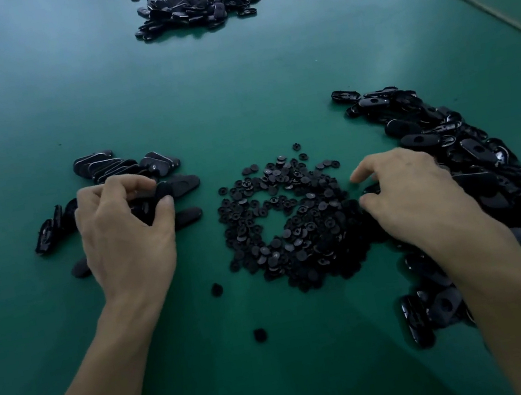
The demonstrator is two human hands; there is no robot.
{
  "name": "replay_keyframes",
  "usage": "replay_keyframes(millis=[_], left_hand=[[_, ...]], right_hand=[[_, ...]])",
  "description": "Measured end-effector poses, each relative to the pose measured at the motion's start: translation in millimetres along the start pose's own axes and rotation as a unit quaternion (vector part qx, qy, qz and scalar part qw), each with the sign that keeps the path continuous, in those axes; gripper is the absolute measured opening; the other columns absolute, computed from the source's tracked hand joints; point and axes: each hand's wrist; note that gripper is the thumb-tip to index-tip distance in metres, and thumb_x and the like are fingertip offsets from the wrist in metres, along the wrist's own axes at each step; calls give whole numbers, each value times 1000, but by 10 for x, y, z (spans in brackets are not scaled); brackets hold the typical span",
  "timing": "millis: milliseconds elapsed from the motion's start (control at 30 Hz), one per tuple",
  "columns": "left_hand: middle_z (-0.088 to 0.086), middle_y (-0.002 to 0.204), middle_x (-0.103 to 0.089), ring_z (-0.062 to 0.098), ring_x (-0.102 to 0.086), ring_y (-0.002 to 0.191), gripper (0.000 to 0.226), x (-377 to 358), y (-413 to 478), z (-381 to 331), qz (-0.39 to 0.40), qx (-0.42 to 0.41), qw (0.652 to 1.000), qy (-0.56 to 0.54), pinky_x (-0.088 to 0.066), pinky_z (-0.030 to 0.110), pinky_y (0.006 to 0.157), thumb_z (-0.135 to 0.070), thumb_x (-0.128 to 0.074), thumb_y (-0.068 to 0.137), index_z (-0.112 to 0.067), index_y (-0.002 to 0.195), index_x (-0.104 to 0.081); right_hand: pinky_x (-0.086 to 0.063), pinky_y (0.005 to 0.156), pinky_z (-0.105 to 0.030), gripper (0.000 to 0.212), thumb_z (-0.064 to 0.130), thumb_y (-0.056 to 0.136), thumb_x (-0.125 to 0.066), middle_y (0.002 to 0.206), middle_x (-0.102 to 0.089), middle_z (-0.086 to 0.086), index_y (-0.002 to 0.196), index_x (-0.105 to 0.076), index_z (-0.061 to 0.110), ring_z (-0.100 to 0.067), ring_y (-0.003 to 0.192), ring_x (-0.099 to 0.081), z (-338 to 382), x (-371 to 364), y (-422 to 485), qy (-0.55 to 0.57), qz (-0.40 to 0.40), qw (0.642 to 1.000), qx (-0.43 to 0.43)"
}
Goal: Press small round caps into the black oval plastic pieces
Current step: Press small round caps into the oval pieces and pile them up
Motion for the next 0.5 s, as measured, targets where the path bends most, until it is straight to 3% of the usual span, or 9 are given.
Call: replay_keyframes(millis=[133, 233, 367, 500], left_hand=[[-8, 101, -50, 23, -55, 103, 14, -6, -37, -59, -26, -31, 999, -17, -42, 31, 84, -25, -72, 86, -25, 98, -64], [-2, 85, -55, 23, -55, 84, 8, -20, -61, -78, -31, -83, 996, -32, -45, 36, 75, -25, -71, 87, -22, 88, -64], [-7, 59, -42, 9, -40, 55, 13, -34, -91, -99, -26, -112, 990, -80, -35, 21, 57, -22, -70, 88, -23, 81, -60], [-6, 51, -35, 14, -35, 48, 15, -48, -136, -130, -2, -137, 985, -108, -29, 15, 49, -19, -70, 89, -19, 78, -59]], right_hand=[[-52, 86, -37, 28, 11, 94, -62, 123, -59, -1, 115, -66, 30, -22, 97, -57, -34, -19, 34, 44, -36, 998, 8], [-54, 85, -39, 27, 12, 94, -62, 119, -61, -4, 116, -66, 27, -26, 95, -60, -44, -16, 41, 63, -43, 997, 12], [-52, 83, -35, 26, 19, 93, -66, 114, -60, -2, 118, -65, 26, -22, 93, -59, -57, -23, 67, 55, -36, 998, 18], [-50, 77, -32, 21, 18, 94, -62, 108, -58, -3, 113, -67, 25, -22, 87, -58, -64, -43, 94, 51, -37, 998, 16]])
Point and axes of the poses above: each hand's wrist, its own y-axis towards the middle knuckle, its own x-axis out of the back of the hand, z = x × y
